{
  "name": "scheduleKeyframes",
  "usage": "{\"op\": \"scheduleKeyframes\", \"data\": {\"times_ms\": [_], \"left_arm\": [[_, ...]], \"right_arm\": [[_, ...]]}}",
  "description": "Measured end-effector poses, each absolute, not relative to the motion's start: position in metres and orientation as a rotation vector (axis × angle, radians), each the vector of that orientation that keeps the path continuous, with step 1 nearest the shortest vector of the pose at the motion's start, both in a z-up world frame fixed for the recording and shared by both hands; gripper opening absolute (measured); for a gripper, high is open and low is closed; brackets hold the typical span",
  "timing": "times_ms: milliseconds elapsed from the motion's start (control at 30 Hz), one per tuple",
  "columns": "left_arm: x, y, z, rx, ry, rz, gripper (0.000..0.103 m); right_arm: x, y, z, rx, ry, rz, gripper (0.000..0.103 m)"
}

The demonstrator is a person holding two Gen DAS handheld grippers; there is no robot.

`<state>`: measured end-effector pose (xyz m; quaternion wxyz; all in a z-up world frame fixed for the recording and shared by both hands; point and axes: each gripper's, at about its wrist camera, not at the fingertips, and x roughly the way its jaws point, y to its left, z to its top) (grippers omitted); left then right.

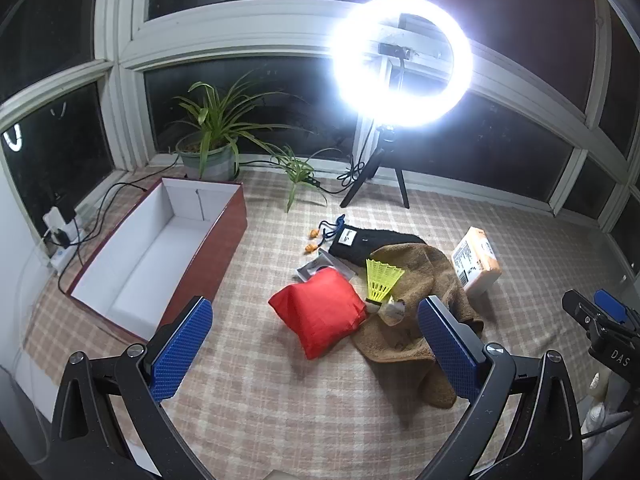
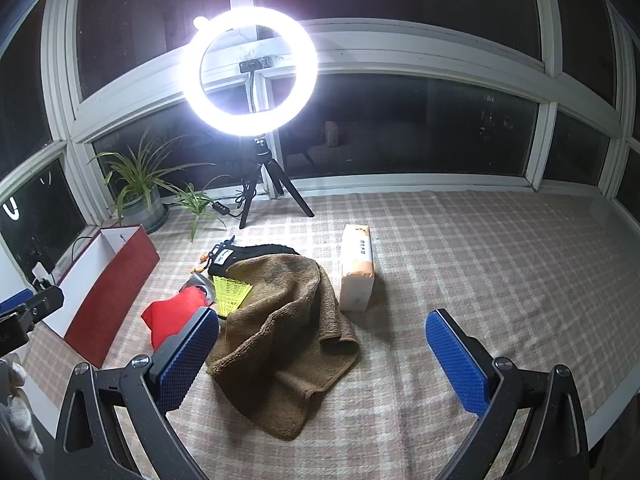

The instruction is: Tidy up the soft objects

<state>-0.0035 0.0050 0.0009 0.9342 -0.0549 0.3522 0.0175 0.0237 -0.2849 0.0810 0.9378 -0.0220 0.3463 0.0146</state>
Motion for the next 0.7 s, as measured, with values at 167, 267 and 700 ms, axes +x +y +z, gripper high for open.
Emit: {"op": "scheduleKeyframes", "data": {"times_ms": [167, 267, 700], "left_arm": [[-0.0030, 0.0051, -0.0001, -0.112, 0.724, 0.035, 0.102], [-0.0033, 0.0051, -0.0001, -0.112, 0.722, 0.035, 0.102], [-0.0045, 0.0063, -0.0007, -0.112, 0.717, 0.033, 0.102]], "right_arm": [[0.0224, -0.2837, 0.0781, -0.040, 0.714, 0.032, 0.102], [0.0220, -0.2839, 0.0778, -0.034, 0.714, 0.032, 0.102], [0.0222, -0.2851, 0.0745, -0.025, 0.724, 0.033, 0.102]]}}
